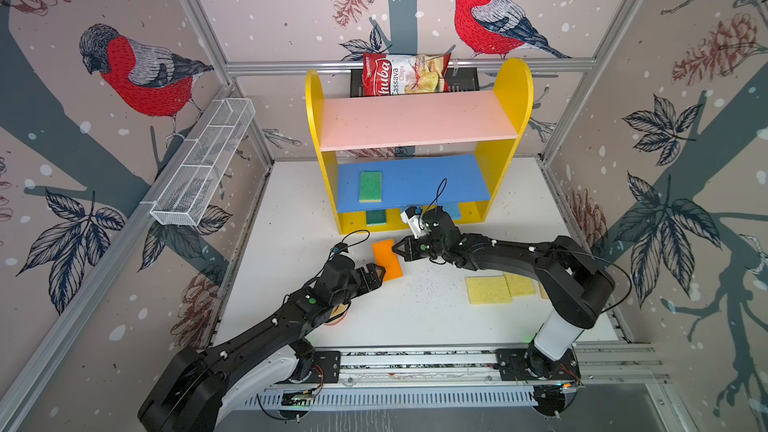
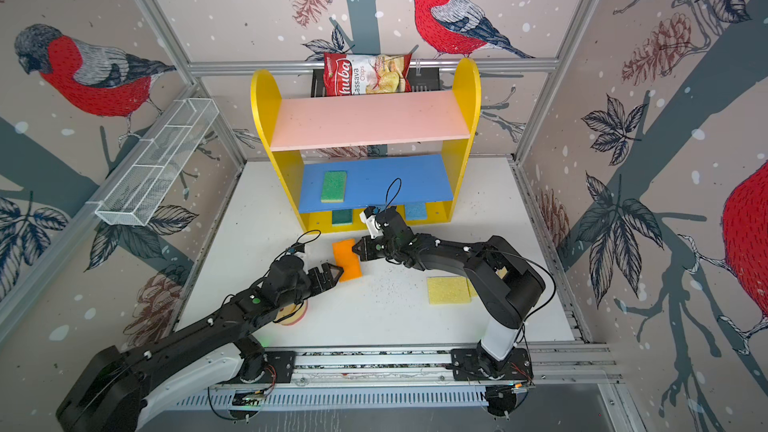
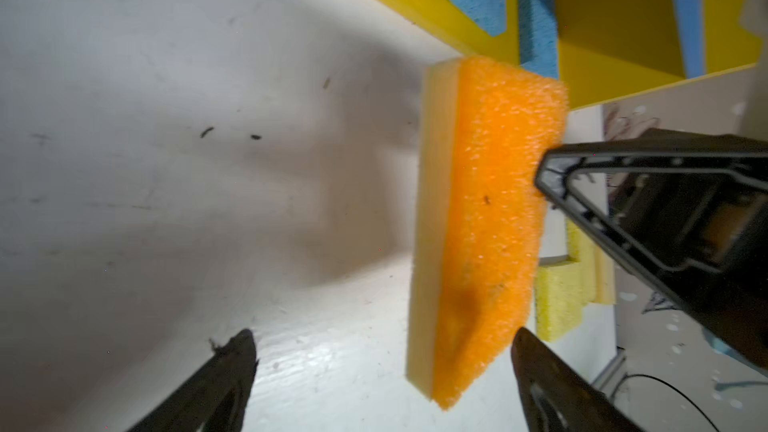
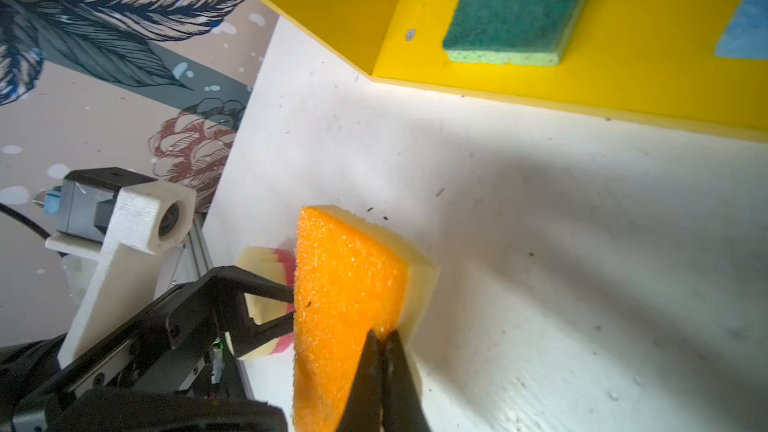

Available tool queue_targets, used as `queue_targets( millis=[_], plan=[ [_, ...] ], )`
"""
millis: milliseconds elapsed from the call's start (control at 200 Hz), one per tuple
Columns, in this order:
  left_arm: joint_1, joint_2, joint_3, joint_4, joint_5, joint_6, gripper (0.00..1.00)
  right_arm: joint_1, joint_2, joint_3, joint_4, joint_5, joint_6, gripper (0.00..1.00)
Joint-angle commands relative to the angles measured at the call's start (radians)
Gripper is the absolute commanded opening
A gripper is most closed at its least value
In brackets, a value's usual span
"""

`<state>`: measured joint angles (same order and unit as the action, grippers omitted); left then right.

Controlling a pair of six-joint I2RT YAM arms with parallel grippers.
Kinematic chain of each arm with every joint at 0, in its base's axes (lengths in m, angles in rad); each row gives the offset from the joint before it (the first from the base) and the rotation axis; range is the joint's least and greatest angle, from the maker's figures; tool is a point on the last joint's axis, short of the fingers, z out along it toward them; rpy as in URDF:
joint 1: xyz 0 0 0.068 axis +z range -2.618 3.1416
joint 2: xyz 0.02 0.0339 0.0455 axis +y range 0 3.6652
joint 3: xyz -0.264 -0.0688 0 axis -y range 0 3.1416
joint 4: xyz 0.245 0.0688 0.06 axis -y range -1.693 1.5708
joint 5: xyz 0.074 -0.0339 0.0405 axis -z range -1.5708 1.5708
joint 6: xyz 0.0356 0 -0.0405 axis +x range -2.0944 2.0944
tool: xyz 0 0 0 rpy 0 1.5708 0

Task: Place and organize the cleaning sponges onto the shelf
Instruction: 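Lift the orange sponge upright with the right gripper while left gripper steadies it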

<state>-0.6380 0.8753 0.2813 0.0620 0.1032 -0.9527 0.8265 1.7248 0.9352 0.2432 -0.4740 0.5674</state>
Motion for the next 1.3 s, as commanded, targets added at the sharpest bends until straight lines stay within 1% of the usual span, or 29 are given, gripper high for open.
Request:
queue_targets(
  millis=[0,170,195,225,290,330,435,520,555,590,615,720,800,906,1031,1116,1211,1296],
  plan=[
    [0.004,-0.067,-0.008,0.126,0.023,-0.02,0.94,0.005,-0.004,0.007,0.091,-0.14,0.006,0.0],
    [0.012,-0.138,-0.008,0.131,0.021,-0.02,0.88,0.007,-0.027,-0.006,0.167,-0.217,0.037,0.0],
    [0.015,-0.139,-0.007,0.134,0.023,-0.021,0.85,0.007,-0.033,-0.01,0.179,-0.227,0.043,0.0],
    [0.017,-0.138,-0.008,0.14,0.028,-0.021,0.79,0.008,-0.04,-0.011,0.189,-0.233,0.046,0.0],
    [0.023,-0.133,-0.008,0.154,0.034,-0.027,0.54,0.008,-0.051,-0.012,0.196,-0.241,0.047,0.0],
    [0.024,-0.128,-0.008,0.166,0.041,-0.03,0.44,0.009,-0.057,-0.012,0.197,-0.241,0.046,0.0],
    [0.029,-0.112,0.008,0.182,0.053,-0.032,0.29,0.008,-0.07,-0.013,0.193,-0.236,0.046,0.01],
    [0.032,-0.099,0.034,0.167,0.048,-0.028,0.13,0.003,-0.083,-0.024,0.201,-0.229,0.05,0.03],
    [0.034,-0.095,0.042,0.165,0.047,-0.026,0.07,0.0,-0.09,-0.032,0.209,-0.229,0.054,0.05],
    [0.037,-0.093,0.051,0.164,0.046,-0.026,0.03,-0.004,-0.098,-0.041,0.219,-0.233,0.058,0.09],
    [0.038,-0.09,0.056,0.165,0.045,-0.026,0.02,-0.008,-0.102,-0.048,0.227,-0.237,0.063,0.14],
    [0.045,-0.091,0.069,0.194,0.057,-0.027,0.02,-0.025,-0.129,-0.092,0.283,-0.265,0.088,0.42],
    [0.053,-0.089,0.077,0.207,0.065,-0.031,0.02,-0.027,-0.157,-0.124,0.309,-0.263,0.091,0.5],
    [0.072,-0.087,0.079,0.222,0.087,-0.039,0.02,-0.023,-0.185,-0.153,0.308,-0.258,0.074,0.54],
    [0.093,-0.088,0.075,0.249,0.118,-0.057,0.02,-0.02,-0.193,-0.177,0.307,-0.253,0.076,0.56],
    [0.105,-0.094,0.073,0.265,0.131,-0.07,0.02,-0.017,-0.181,-0.183,0.308,-0.254,0.078,0.57],
    [0.11,-0.101,0.076,0.265,0.135,-0.073,0.03,-0.011,-0.163,-0.184,0.321,-0.258,0.091,0.6],
    [0.11,-0.105,0.078,0.263,0.138,-0.076,0.03,-0.006,-0.153,-0.176,0.341,-0.262,0.101,0.6]
  ],
)
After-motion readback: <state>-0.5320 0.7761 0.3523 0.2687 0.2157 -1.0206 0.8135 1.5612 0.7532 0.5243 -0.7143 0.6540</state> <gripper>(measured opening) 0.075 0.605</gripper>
